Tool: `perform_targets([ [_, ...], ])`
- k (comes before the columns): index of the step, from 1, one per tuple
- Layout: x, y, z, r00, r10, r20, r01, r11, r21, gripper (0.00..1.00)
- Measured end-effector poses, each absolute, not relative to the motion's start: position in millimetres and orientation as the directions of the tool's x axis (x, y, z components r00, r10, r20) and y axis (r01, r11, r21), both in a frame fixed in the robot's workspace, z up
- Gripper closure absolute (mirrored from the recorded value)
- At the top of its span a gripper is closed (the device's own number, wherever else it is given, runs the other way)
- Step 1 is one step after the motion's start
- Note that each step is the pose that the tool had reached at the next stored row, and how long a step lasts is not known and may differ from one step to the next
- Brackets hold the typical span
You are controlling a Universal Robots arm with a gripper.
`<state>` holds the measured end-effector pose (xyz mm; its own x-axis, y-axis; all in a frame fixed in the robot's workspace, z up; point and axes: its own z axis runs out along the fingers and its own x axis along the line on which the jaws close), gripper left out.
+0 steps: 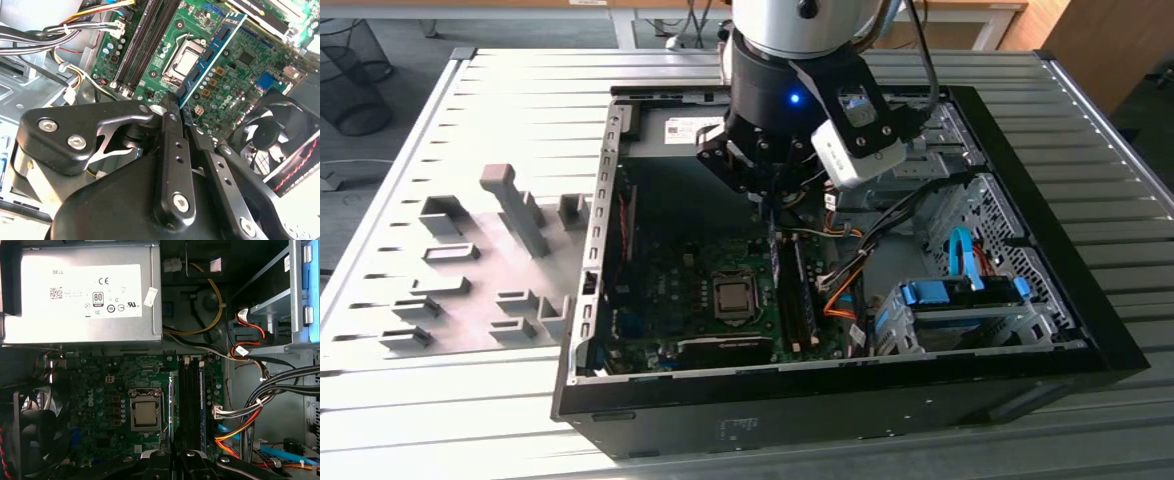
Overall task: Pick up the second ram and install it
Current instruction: 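Insert the second ram into the second slot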
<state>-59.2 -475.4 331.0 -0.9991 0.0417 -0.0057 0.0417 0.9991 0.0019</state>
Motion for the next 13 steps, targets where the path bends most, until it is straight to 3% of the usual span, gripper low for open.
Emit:
perform_targets([
  [13, -55, -475, 310, -1.0, -0.006, -0.006, -0.006, 1.0, 0.002, 0.86],
])
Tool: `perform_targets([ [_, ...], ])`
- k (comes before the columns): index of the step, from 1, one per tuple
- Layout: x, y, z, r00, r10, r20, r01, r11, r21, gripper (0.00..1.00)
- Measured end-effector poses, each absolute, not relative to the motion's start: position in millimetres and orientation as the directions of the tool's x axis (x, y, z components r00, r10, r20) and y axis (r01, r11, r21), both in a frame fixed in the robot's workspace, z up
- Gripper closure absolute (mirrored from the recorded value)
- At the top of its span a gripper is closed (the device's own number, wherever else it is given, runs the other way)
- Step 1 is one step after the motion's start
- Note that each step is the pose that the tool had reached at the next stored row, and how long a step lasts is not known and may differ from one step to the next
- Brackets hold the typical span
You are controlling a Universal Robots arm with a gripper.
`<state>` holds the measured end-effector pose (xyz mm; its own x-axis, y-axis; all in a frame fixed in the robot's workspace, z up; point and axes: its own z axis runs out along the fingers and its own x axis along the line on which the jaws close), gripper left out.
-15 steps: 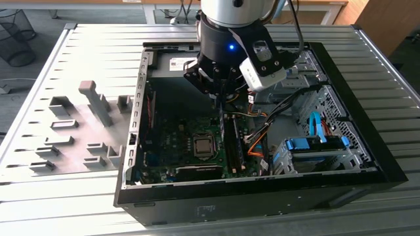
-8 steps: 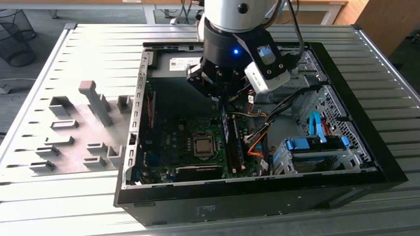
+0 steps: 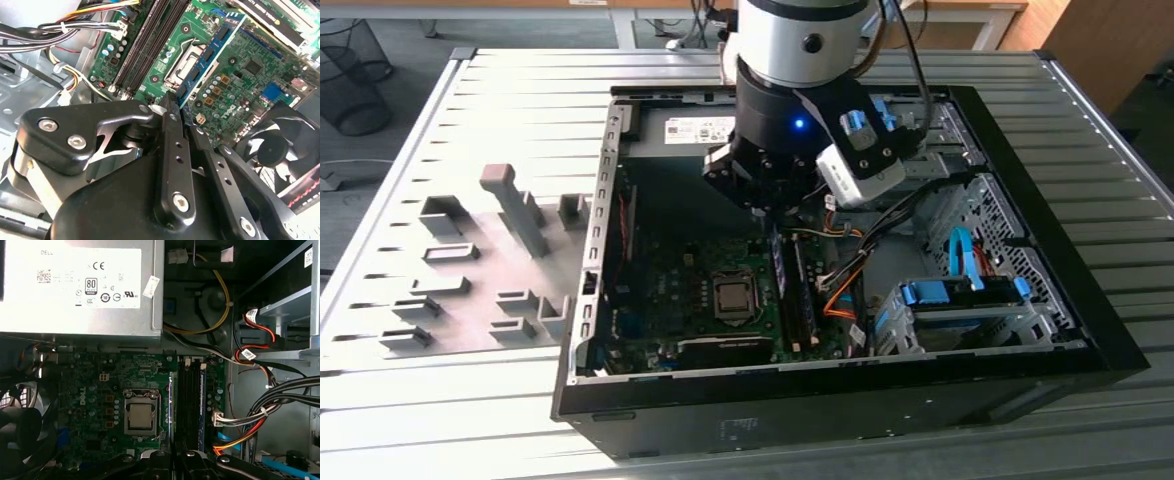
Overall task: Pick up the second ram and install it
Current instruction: 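Insert the second ram into the second slot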
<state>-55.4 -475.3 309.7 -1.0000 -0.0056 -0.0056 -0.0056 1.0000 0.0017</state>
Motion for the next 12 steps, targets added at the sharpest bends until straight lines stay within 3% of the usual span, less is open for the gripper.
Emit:
perform_targets([
  [12, -55.4, -475.4, 304.5, -1.0, -0.006, -0.006, -0.006, 1.0, 0.001, 0.86],
])
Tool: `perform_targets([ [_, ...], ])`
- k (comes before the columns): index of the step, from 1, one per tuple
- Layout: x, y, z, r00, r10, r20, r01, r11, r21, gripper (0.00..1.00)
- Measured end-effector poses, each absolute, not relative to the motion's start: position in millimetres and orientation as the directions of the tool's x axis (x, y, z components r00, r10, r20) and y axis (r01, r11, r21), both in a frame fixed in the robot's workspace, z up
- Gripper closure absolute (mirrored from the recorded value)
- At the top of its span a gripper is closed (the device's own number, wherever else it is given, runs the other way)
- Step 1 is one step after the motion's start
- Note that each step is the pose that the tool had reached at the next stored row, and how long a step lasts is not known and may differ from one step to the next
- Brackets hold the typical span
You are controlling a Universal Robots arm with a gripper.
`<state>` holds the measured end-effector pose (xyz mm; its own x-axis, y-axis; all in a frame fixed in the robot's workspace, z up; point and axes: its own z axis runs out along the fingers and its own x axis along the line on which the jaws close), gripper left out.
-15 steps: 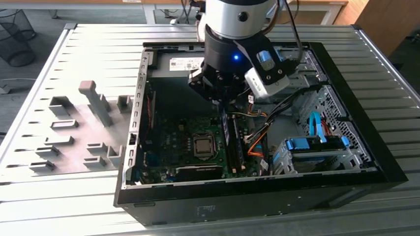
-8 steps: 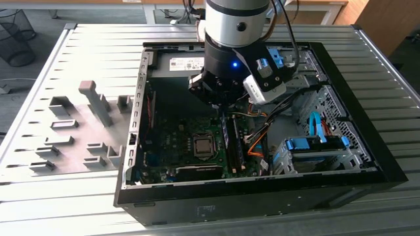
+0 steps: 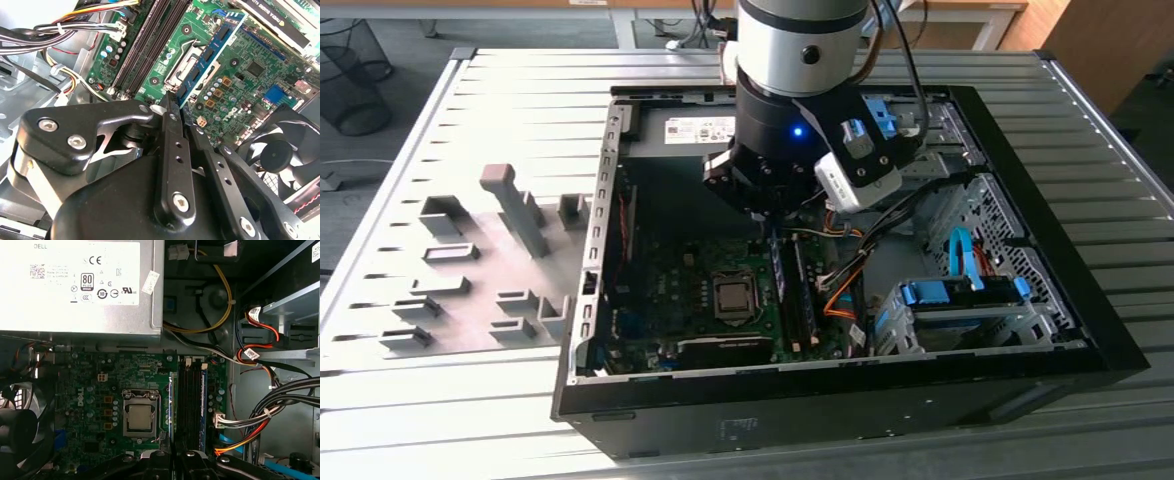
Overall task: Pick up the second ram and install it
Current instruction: 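Insert the second ram into the second slot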
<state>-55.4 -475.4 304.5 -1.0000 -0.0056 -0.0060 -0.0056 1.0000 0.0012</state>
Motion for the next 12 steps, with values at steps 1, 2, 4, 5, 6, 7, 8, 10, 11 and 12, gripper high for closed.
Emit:
perform_targets([
  [1, -55.4, -475.4, 304.5, -1.0, -0.006, -0.006, -0.006, 1.0, 0.001, 0.86],
  [2, -55.4, -475.4, 304.5, -1.0, -0.006, -0.006, -0.006, 1.0, 0.001, 0.86],
  [4, -55.4, -475.4, 304.5, -1.0, -0.006, -0.006, -0.006, 1.0, 0.001, 0.86],
  [5, -55.4, -475.4, 304.5, -1.0, -0.006, -0.006, -0.006, 1.0, 0.001, 0.86],
  [6, -55.4, -475.4, 303.8, -1.0, -0.006, -0.006, -0.006, 1.0, 0.001, 0.86],
  [7, -55.4, -475.4, 303.3, -1.0, -0.006, -0.006, -0.006, 1.0, 0.001, 0.86],
  [8, -55.4, -475.4, 302.7, -1.0, -0.006, -0.006, -0.006, 1.0, 0.001, 0.86],
  [10, -55.4, -475.4, 300.3, -1.0, -0.006, -0.006, -0.006, 1.0, 0.001, 0.86],
  [11, -55.4, -475.4, 298.4, -1.0, -0.006, -0.006, -0.006, 1.0, 0.001, 0.86],
  [12, -55.4, -475.4, 296.8, -1.0, -0.006, -0.006, -0.006, 1.0, 0.001, 0.86],
])
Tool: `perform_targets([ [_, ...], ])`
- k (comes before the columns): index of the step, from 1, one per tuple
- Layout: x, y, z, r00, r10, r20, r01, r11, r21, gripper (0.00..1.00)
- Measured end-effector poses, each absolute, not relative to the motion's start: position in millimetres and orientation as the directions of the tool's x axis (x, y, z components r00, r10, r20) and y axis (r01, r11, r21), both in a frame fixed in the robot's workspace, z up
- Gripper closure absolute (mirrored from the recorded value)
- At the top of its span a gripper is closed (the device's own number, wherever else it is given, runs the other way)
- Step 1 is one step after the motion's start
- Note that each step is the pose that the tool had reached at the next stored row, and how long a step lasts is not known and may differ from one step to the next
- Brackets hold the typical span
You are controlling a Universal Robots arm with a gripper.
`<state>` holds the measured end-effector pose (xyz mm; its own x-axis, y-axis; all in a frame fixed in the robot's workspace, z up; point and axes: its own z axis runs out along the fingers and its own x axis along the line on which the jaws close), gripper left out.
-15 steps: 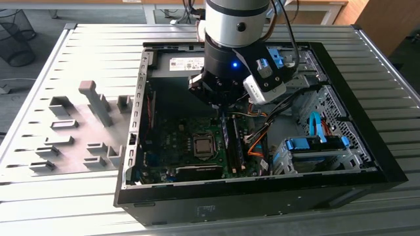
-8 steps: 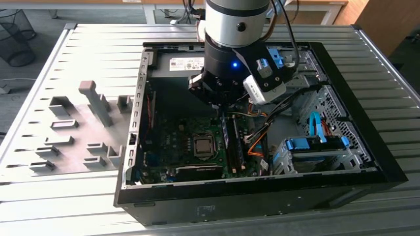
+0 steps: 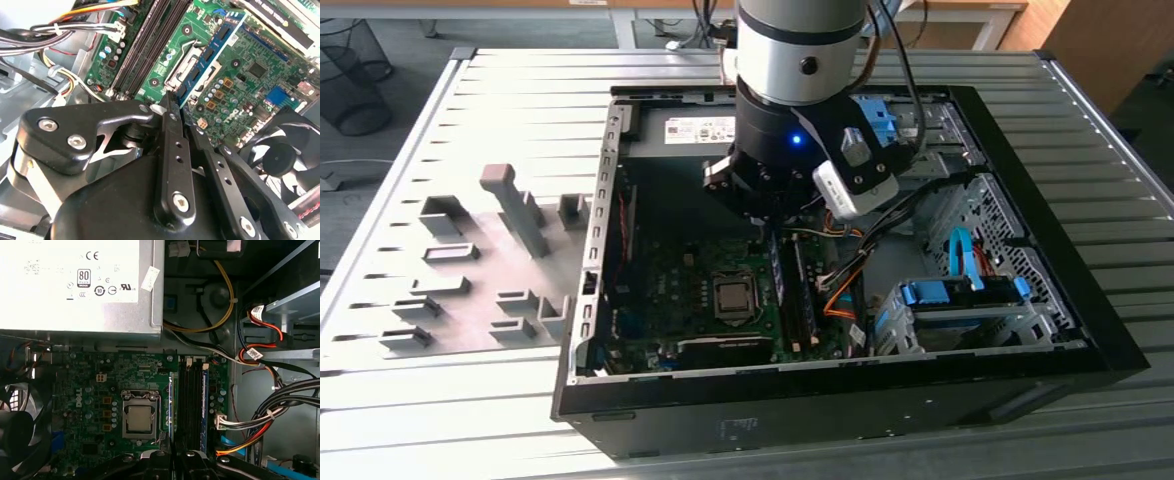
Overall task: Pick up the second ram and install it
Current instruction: 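Insert the second ram into the second slot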
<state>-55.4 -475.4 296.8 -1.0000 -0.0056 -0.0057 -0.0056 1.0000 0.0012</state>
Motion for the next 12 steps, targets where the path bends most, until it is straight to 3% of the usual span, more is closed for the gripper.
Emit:
perform_targets([
  [12, -47.6, -475.4, 286.6, -1.0, -0.006, -0.006, -0.006, 1.0, 0.002, 0.86],
])
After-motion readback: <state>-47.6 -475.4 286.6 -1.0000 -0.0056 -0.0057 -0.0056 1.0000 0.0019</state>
